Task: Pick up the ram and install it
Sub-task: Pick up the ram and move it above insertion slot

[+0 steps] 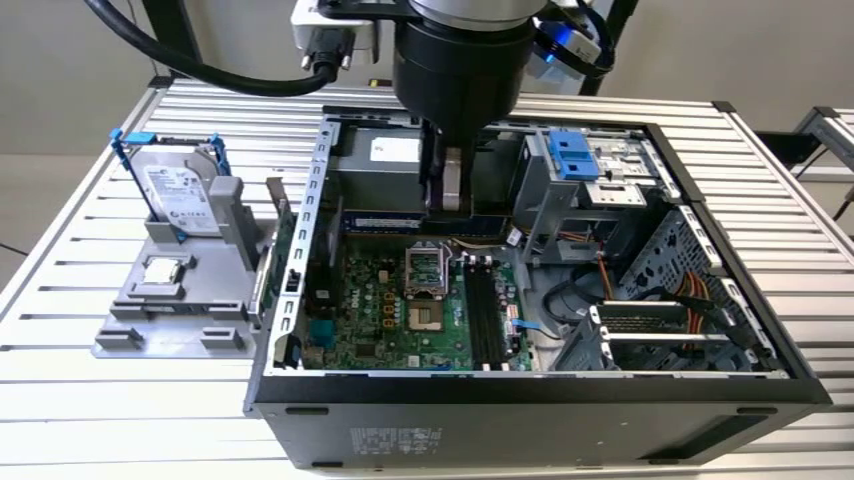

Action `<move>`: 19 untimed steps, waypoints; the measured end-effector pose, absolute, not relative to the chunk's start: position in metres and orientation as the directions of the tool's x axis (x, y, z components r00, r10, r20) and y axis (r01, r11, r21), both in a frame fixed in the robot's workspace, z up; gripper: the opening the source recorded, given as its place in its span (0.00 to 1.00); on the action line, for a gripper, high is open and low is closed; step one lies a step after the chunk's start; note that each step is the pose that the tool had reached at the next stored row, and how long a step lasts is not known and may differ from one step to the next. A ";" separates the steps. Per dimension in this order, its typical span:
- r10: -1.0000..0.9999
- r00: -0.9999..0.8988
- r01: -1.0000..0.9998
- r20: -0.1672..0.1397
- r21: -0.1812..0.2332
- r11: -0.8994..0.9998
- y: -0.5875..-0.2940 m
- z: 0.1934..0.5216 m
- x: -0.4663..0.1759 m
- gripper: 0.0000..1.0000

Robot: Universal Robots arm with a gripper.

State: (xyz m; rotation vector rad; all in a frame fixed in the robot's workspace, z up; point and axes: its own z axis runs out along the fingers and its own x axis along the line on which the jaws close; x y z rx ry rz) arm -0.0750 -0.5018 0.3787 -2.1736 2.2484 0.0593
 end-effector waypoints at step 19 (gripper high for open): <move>-0.999 -0.034 -0.999 -0.036 0.018 0.034 -0.502 0.379 -0.059 0.00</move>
